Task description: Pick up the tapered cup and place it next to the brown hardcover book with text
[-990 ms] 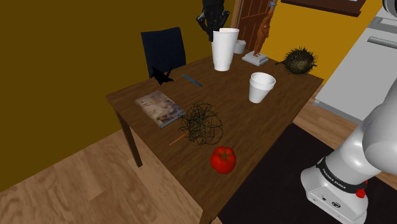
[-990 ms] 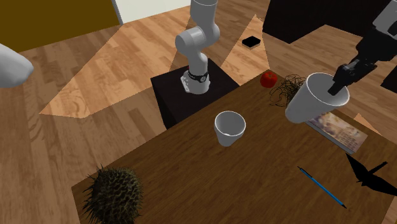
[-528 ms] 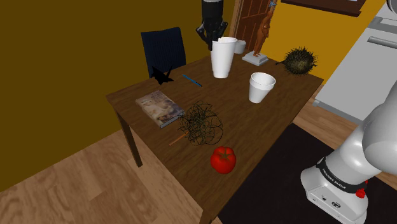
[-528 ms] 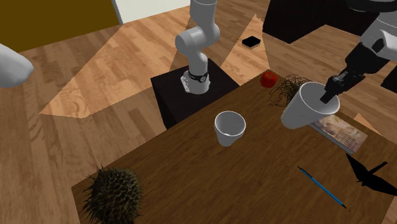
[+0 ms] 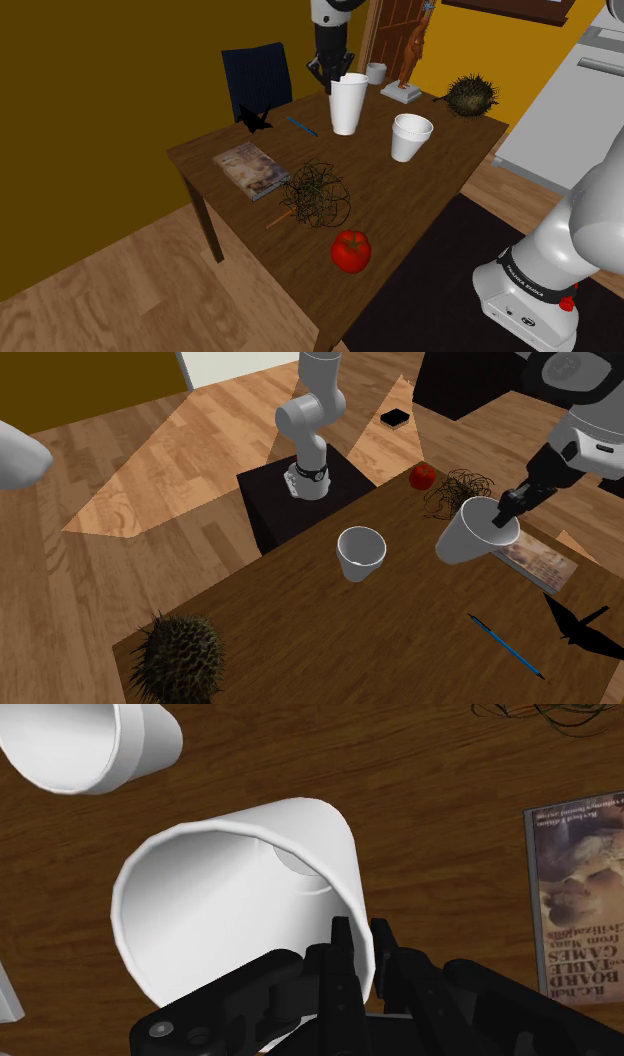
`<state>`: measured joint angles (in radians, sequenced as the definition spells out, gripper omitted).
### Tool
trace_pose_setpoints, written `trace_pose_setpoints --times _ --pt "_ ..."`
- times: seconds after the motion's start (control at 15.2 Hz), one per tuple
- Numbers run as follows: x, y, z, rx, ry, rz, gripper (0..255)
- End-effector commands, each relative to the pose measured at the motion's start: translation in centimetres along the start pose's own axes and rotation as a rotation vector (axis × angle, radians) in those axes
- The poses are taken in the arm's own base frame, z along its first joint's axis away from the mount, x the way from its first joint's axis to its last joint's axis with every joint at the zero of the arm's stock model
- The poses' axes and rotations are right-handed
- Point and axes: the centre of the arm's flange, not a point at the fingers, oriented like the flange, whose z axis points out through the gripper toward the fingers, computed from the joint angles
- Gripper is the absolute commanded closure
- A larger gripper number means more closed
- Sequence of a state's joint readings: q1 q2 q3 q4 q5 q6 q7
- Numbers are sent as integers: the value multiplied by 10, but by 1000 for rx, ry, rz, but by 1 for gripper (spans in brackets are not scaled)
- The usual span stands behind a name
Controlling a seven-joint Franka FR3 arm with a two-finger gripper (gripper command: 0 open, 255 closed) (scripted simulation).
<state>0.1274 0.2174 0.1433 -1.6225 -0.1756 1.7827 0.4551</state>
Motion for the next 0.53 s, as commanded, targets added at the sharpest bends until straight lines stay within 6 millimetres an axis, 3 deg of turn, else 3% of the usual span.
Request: trace_pose_setpoints --times 0.0,0.46 --pt "0 -1 10 0 1 0 255" --pt "0 -7 47 0 1 0 255"
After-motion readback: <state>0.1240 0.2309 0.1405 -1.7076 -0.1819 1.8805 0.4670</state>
